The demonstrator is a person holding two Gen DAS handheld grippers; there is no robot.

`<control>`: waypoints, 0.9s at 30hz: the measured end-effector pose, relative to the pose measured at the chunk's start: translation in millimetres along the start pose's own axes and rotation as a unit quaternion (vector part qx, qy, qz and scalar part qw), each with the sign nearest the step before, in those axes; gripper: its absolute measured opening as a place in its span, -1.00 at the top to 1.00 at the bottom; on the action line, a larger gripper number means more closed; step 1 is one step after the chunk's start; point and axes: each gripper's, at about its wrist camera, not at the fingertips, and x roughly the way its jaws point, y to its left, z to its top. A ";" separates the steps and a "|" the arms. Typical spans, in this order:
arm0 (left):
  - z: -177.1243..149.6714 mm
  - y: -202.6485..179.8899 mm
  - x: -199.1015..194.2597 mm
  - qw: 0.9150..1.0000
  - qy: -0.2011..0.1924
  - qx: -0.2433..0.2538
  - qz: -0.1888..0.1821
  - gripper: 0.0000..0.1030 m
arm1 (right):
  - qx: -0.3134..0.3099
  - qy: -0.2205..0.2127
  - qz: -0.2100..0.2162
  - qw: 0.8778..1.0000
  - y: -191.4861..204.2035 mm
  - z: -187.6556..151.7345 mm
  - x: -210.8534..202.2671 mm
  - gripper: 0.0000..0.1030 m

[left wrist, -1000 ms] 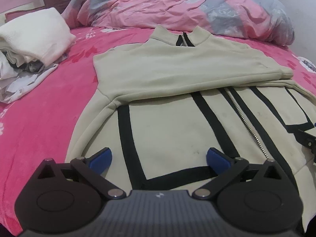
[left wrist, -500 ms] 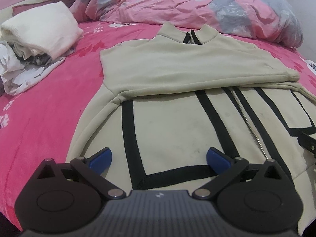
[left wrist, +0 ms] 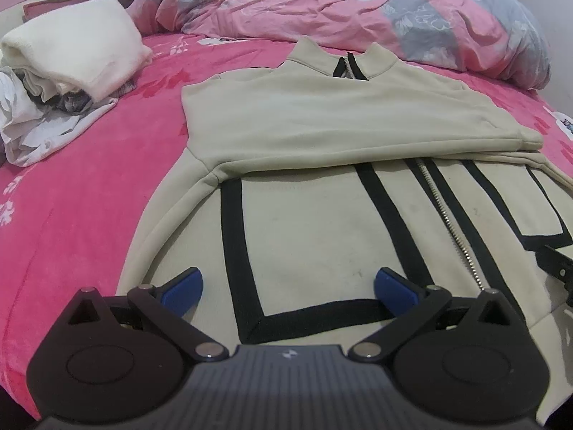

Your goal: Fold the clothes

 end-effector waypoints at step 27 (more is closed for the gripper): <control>0.6 -3.8 -1.2 1.000 0.004 -0.003 0.013 -1.00 | -0.057 0.010 0.001 0.998 26.8 31.8 -0.2 -0.98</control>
